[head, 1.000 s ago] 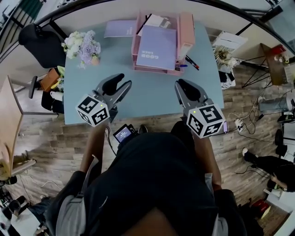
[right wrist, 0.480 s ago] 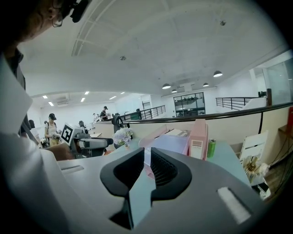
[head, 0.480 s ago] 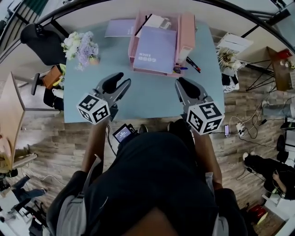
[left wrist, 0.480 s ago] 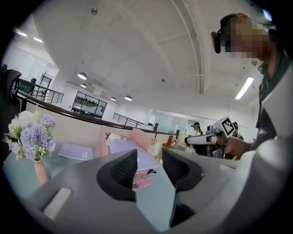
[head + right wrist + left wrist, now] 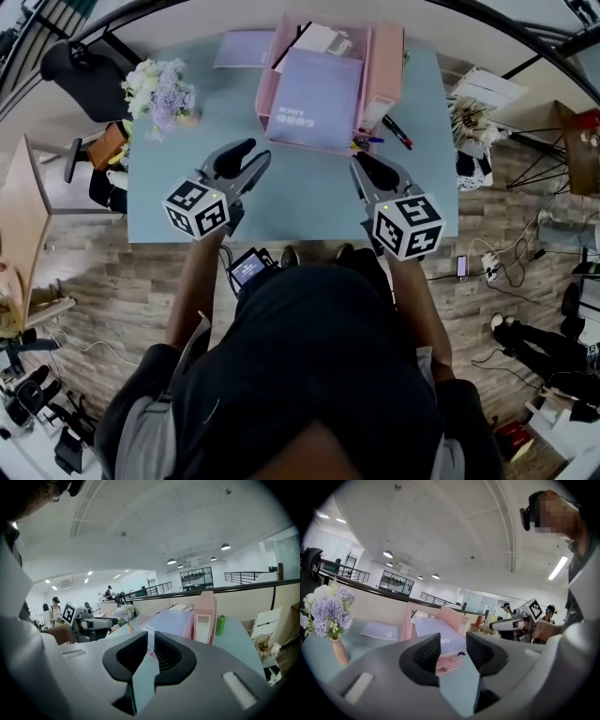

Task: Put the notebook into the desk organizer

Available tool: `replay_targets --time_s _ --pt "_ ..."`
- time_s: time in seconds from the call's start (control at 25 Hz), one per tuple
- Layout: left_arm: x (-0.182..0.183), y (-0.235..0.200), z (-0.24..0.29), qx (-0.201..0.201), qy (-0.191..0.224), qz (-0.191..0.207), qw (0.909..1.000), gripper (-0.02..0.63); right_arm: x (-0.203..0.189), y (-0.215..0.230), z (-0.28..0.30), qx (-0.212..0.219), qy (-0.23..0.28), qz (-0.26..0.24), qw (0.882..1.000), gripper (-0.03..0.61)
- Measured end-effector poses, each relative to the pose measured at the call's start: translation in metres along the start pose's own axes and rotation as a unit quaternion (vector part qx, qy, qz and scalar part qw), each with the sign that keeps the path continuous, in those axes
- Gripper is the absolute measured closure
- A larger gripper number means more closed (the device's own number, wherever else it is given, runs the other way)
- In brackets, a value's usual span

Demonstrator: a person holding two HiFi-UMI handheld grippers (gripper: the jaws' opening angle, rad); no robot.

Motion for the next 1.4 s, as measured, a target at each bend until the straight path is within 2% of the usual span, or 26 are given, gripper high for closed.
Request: replay_targets --time_s 0.32,0.52,0.72,0.92,1.12,1.4 --pt "-0.014 -0.016 0.026 0.020 -0.030 -0.015 0.9992 0.388 -0.019 0.027 0.017 -0.013 -0.013 0.036 0.999 0.551" --pt "-0.020 -0.026 0.040 0.026 -0.033 -0.041 0.9983 0.388 -0.029 0.045 0.029 -0.022 -0.020 0.058 0.998 0.551" --pt "-0.024 -0.030 0.051 0.030 -0.040 -0.047 0.9976 0.388 -0.042 0.057 0.034 -0.025 -0.019 0.088 0.996 0.549" --pt "-0.031 -0.033 0.062 0.027 -0.052 -0.062 0.9964 0.382 -0.050 0.067 0.043 -0.004 -0.004 0.132 0.991 0.478" --pt "-0.039 -0.039 0.068 0.038 -0.051 -0.087 0.9942 0.351 -0.054 0.075 0.059 0.025 0.022 0.189 0.981 0.409" --pt "-0.049 -0.045 0.076 0.034 -0.049 -0.137 0.9887 0.318 -0.057 0.084 0.077 0.034 0.037 0.232 0.971 0.403"
Point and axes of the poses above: the fingertips, and each gripper's own axes: z forward along the fingers, y to its right, x out of its top, the point moved 9 cm from there along -z, backward along the fingers, and after that the axes turned 12 degrees about x, right-handed, at the moved point
